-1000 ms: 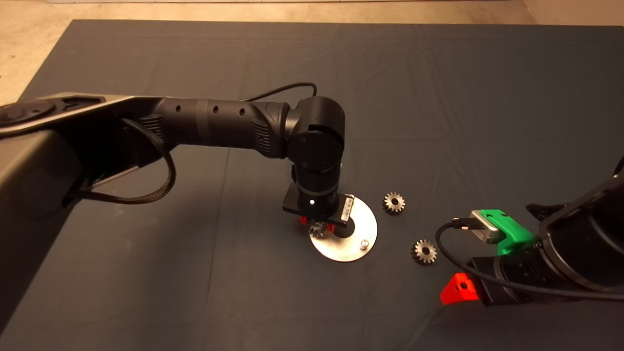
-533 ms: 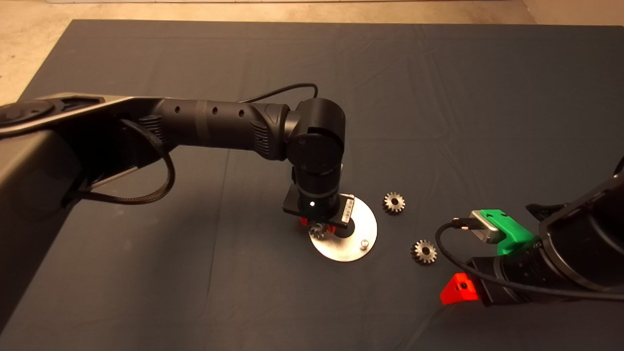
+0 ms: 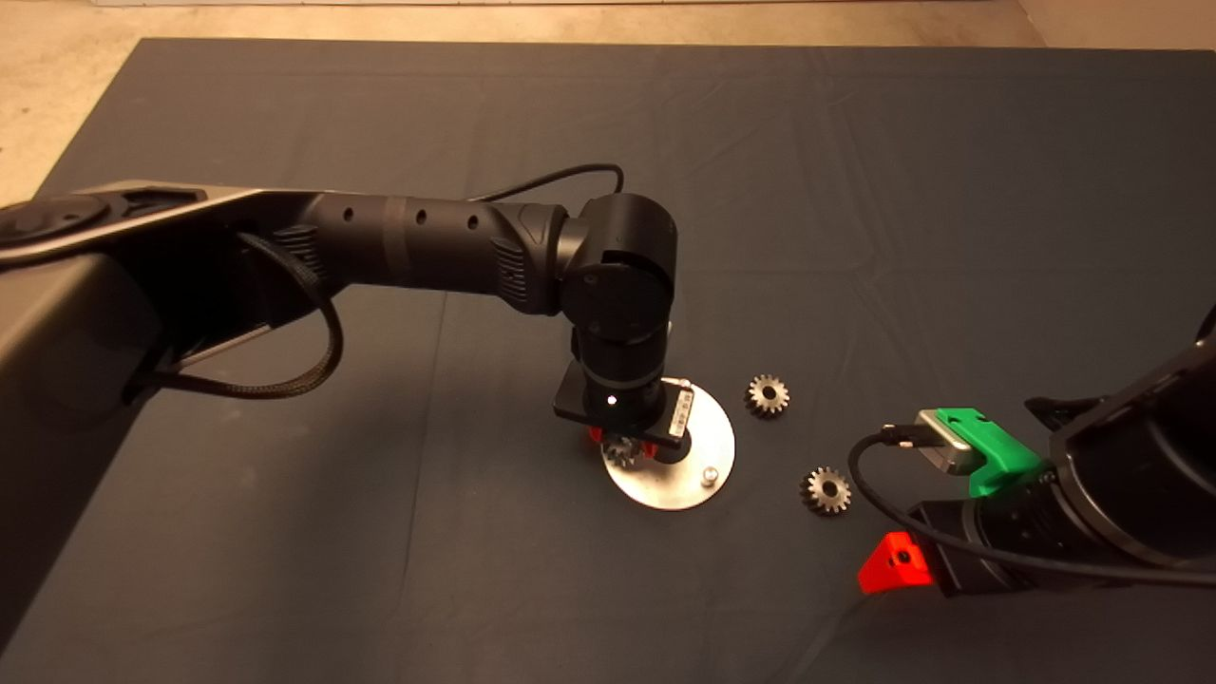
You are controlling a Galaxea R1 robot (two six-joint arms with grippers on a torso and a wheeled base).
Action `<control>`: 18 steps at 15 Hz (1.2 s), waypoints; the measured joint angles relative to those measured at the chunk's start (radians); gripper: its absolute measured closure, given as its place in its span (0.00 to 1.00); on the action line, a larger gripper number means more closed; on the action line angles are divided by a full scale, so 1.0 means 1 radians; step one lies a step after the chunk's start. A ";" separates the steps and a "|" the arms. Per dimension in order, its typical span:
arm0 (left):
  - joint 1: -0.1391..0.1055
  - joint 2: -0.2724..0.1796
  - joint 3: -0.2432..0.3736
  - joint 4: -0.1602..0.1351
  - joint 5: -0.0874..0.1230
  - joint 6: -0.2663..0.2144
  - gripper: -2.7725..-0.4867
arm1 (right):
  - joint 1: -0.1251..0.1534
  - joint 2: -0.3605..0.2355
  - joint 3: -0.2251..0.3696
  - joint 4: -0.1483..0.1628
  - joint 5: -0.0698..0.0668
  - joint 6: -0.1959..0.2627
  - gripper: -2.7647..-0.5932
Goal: Install three planetary gears onto the carrier pins
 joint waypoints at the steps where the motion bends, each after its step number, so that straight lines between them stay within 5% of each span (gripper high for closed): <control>1: 0.000 0.001 0.000 0.000 0.000 0.000 0.80 | 0.000 0.000 0.000 0.000 0.000 0.000 0.01; 18: 0.003 0.001 -0.005 0.012 -0.002 -0.003 0.80 | 0.000 0.000 0.000 0.000 0.000 0.000 0.01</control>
